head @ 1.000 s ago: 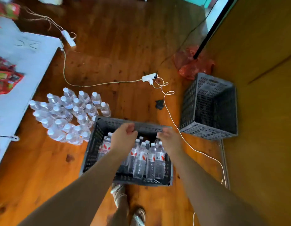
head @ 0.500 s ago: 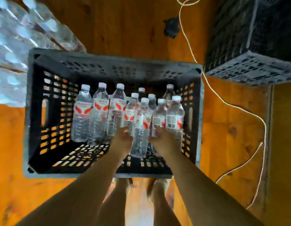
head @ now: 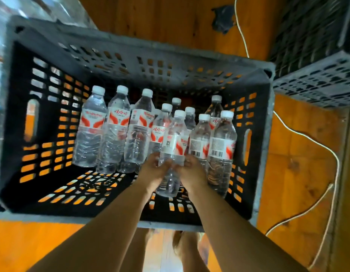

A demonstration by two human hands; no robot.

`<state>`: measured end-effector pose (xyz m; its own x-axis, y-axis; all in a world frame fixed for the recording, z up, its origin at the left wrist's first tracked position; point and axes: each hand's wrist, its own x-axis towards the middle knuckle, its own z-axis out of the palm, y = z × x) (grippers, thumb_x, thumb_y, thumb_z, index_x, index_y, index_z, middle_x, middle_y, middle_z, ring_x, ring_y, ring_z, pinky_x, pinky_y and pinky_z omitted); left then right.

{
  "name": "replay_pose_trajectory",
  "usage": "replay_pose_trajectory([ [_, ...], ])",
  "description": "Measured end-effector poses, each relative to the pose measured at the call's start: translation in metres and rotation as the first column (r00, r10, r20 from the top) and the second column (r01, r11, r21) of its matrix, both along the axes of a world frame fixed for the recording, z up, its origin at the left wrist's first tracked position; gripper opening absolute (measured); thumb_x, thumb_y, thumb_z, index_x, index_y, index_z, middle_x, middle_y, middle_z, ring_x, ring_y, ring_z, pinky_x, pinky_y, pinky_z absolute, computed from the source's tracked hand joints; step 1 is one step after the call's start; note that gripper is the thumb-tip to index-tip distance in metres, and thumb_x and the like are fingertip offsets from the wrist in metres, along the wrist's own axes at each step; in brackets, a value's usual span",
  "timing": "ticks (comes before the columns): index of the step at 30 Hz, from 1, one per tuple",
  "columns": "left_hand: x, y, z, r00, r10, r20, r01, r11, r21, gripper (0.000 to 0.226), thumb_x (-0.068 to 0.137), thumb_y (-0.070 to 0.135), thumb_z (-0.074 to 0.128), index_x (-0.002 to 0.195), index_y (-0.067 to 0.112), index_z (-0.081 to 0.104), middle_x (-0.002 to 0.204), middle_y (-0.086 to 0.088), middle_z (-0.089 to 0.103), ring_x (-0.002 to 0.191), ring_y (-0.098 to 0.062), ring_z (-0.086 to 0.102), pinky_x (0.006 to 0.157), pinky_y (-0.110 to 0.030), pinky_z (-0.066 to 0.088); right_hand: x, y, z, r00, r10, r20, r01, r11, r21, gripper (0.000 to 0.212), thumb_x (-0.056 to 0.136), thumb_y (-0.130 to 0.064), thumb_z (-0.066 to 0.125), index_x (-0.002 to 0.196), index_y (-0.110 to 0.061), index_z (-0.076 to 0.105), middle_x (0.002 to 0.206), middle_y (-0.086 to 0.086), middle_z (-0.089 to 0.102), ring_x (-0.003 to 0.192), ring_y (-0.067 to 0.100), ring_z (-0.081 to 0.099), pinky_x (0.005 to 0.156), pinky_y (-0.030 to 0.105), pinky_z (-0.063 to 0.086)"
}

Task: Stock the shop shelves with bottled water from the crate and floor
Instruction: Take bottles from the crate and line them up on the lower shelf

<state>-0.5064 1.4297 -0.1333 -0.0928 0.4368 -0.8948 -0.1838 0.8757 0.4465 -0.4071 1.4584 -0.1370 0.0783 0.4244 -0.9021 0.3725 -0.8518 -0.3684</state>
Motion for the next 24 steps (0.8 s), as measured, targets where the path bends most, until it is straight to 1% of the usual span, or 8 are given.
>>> replay_pose_trajectory([
  [4,-0.010,-0.001,0.029,0.995,0.039,0.088,-0.043,0.998,0.053,0.026,0.091,0.021,0.057,0.112,0.026,0.043,0.102,0.004,0.057,0.089,-0.008,0.055,0.067,-0.022,0.038,0.001,0.001,0.029,0.998,-0.059,-0.014,0.060,0.995,0.078,0.053,0.072,-0.010,0.076,0.118,-0.022,0.054,0.117,0.001,0.062,0.109,0.020,0.058,0.092,0.037,0.049],
  [9,-0.027,0.014,0.105,0.994,0.058,0.090,-0.069,0.988,0.135,0.040,0.077,0.041,0.070,0.110,0.031,0.051,0.110,0.008,0.060,0.106,-0.015,0.057,0.084,-0.033,0.045,-0.004,0.008,0.117,0.998,0.016,-0.053,-0.001,0.963,0.268,0.049,0.075,0.000,0.071,0.113,-0.026,0.054,0.112,-0.005,0.056,0.104,0.016,0.056,0.087,0.032,0.050],
  [13,-0.045,0.036,0.194,0.988,0.122,0.092,-0.137,0.973,0.187,0.039,0.080,0.019,0.069,0.115,0.017,0.052,0.106,-0.004,0.066,0.091,-0.018,0.065,0.072,-0.031,0.052,-0.012,0.018,0.213,0.970,0.240,-0.051,-0.187,0.857,0.481,0.062,0.082,0.009,0.060,0.127,-0.033,0.050,0.113,-0.008,0.050,0.093,0.007,0.053,0.081,0.014,0.046],
  [15,-0.061,0.044,0.249,0.979,0.131,0.156,-0.163,0.962,0.221,0.035,0.079,0.014,0.069,0.111,0.016,0.057,0.109,-0.011,0.066,0.091,-0.025,0.065,0.074,-0.035,0.055,-0.020,0.032,0.267,0.966,0.244,-0.084,-0.163,0.829,0.534,0.063,0.081,0.008,0.062,0.125,-0.035,0.047,0.110,-0.003,0.053,0.086,0.007,0.053,0.077,0.011,0.046],
  [18,-0.083,0.055,0.311,0.941,0.098,0.323,-0.197,0.937,0.289,0.057,0.062,0.023,0.076,0.116,0.012,0.060,0.117,-0.020,0.062,0.105,-0.037,0.059,0.095,-0.050,0.045,-0.034,0.053,0.331,0.948,0.185,-0.260,-0.064,0.909,0.411,0.074,0.072,-0.004,0.076,0.133,-0.031,0.042,0.117,-0.002,0.053,0.106,0.015,0.053,0.088,0.030,0.050],
  [20,-0.100,0.058,0.358,0.919,0.039,0.392,-0.201,0.902,0.382,0.065,0.054,0.031,0.081,0.113,0.010,0.062,0.111,-0.016,0.065,0.101,-0.033,0.061,0.094,-0.048,0.046,-0.044,0.063,0.378,0.894,0.266,-0.362,-0.129,0.924,0.360,0.060,0.074,-0.011,0.075,0.125,-0.030,0.050,0.120,-0.006,0.058,0.111,0.014,0.054,0.092,0.034,0.049],
  [22,-0.118,0.058,0.400,0.907,-0.028,0.419,-0.185,0.869,0.459,0.077,0.053,0.041,0.084,0.116,0.005,0.060,0.108,-0.015,0.064,0.099,-0.030,0.062,0.090,-0.043,0.048,-0.056,0.068,0.422,0.835,0.334,-0.438,-0.147,0.902,0.407,0.039,0.078,-0.004,0.069,0.103,-0.032,0.059,0.101,-0.011,0.067,0.096,0.008,0.062,0.084,0.027,0.052],
  [24,-0.132,0.051,0.433,0.918,-0.017,0.396,-0.199,0.844,0.498,0.083,0.059,0.045,0.081,0.122,-0.002,0.054,0.112,-0.019,0.061,0.102,-0.033,0.059,0.092,-0.045,0.045,-0.072,0.067,0.458,0.817,0.379,-0.434,-0.136,0.859,0.493,0.037,0.075,0.000,0.070,0.094,-0.029,0.058,0.094,-0.010,0.068,0.089,0.007,0.063,0.078,0.024,0.053],
])
